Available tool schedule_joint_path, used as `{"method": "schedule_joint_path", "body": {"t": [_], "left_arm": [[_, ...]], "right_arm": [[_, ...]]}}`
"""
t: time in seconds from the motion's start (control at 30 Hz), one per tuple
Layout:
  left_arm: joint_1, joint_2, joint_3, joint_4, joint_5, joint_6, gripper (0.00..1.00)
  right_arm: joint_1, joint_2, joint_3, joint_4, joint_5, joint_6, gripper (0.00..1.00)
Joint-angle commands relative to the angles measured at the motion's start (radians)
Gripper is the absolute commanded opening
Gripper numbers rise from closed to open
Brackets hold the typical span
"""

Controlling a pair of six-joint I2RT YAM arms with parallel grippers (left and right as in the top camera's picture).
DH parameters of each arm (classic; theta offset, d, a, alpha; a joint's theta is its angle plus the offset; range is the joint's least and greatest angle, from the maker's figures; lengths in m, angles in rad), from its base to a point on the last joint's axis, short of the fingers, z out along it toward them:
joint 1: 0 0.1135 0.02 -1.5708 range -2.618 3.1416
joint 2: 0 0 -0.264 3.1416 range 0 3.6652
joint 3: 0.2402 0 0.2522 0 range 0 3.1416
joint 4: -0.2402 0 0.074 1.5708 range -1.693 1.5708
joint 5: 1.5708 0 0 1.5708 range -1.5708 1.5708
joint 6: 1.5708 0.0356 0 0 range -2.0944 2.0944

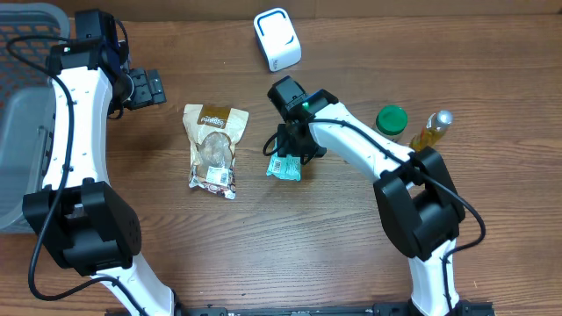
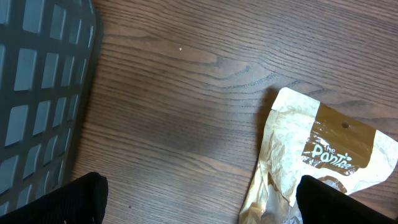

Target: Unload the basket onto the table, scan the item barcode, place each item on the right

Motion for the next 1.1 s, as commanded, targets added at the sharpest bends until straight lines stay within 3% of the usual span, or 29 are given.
{"method": "schedule_joint_path", "body": {"t": [0.0, 0.03, 0.17, 0.23, 0.57, 0.8, 1.07], "left_arm": [[-0.007, -0.010, 0.010, 0.000, -0.006, 0.019, 1.00], [-0.007, -0.010, 0.010, 0.000, -0.006, 0.019, 0.99], [-0.007, -0.010, 0.010, 0.000, -0.006, 0.019, 1.00], [-0.007, -0.010, 0.010, 0.000, -0.006, 0.019, 0.99], [-0.007, -0.010, 0.010, 0.000, -0.006, 0.019, 0.99], [-0.007, -0.010, 0.010, 0.000, -0.006, 0.019, 1.00], [-0.007, -0.010, 0.010, 0.000, -0.006, 0.019, 0.99]], "right_arm": [[0.031, -0.076, -0.003, 0.003, 0.043, -0.005, 0.52], [0.042, -0.076, -0.003, -0.002, 0.043, -0.005, 0.50], [0.069, -0.068, -0.005, -0.019, 0.043, -0.004, 0.23], [0.079, -0.061, -0.005, -0.018, 0.043, -0.003, 0.19], [0.087, -0.011, -0.028, -0.015, 0.052, 0.008, 0.21], [0.087, -0.010, -0.166, 0.111, 0.051, 0.020, 0.22], [0.086, -0.010, -0.213, 0.149, 0.046, 0.034, 0.42]]}}
